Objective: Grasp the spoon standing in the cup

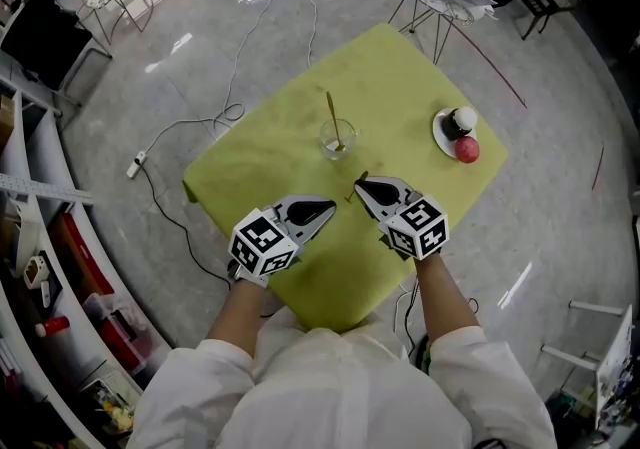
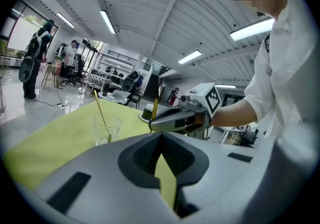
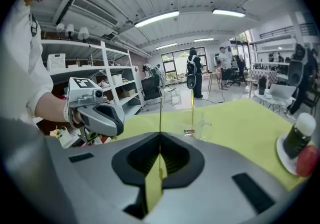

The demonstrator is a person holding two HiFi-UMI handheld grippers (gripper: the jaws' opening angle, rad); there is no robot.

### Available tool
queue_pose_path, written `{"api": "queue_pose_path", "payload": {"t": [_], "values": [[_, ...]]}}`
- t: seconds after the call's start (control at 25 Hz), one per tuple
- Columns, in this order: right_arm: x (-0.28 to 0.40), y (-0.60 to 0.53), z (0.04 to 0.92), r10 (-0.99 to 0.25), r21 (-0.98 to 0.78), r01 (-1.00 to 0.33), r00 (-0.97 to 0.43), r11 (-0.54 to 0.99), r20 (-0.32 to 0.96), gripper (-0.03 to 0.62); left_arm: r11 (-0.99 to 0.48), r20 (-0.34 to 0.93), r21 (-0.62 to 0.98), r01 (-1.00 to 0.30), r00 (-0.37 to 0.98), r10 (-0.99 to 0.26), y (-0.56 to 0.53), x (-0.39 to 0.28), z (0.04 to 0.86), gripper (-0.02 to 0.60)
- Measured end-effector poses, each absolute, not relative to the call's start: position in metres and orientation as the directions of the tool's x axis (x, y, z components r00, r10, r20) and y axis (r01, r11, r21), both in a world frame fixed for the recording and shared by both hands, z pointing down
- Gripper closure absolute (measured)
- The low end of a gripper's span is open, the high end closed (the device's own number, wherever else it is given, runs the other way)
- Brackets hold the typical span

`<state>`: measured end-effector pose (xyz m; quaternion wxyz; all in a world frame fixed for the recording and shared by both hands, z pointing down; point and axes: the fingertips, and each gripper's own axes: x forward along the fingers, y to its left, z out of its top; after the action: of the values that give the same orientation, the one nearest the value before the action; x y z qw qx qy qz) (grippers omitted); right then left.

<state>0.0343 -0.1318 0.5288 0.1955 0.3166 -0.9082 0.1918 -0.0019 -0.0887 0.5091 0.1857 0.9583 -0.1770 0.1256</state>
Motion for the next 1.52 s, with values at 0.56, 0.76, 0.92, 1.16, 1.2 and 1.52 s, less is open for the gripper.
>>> {"api": "queue_pose_path", "payload": {"t": [0.56,0.76,0.92,1.16,1.2,1.52], "values": [[0.048,-0.136,0.571,-0.468,-0.503,-0.663,-0.748,0.555,0.47,0.586,-0.868,0.32,0.327,-0.373,0.908,-0.27,-0.09,0.0,0.516,0.578],[0.056,-0.141,0.578,-0.483,-0.527,-0.68,-0.733,0.51,0.478,0.583,-0.87,0.316,0.331,-0.365,0.912,-0.262,-0.092,0.002,0.518,0.578],[0.06,-0.145,0.582,-0.481,-0.528,-0.7,-0.714,0.481,0.509,0.583,-0.869,0.315,0.335,-0.364,0.913,-0.26,-0.094,0.005,0.519,0.577],[0.075,-0.149,0.599,-0.437,-0.507,-0.769,-0.638,0.389,0.633,0.552,-0.869,0.312,0.337,-0.362,0.914,-0.259,-0.096,0.007,0.518,0.577],[0.078,-0.15,0.602,-0.429,-0.5,-0.779,-0.626,0.378,0.652,0.524,-0.87,0.31,0.337,-0.361,0.915,-0.259,-0.096,0.007,0.518,0.578],[0.092,-0.152,0.612,-0.382,-0.455,-0.828,-0.556,0.327,0.738,0.496,-0.873,0.305,0.332,-0.358,0.916,-0.259,-0.1,0.011,0.517,0.577]]}}
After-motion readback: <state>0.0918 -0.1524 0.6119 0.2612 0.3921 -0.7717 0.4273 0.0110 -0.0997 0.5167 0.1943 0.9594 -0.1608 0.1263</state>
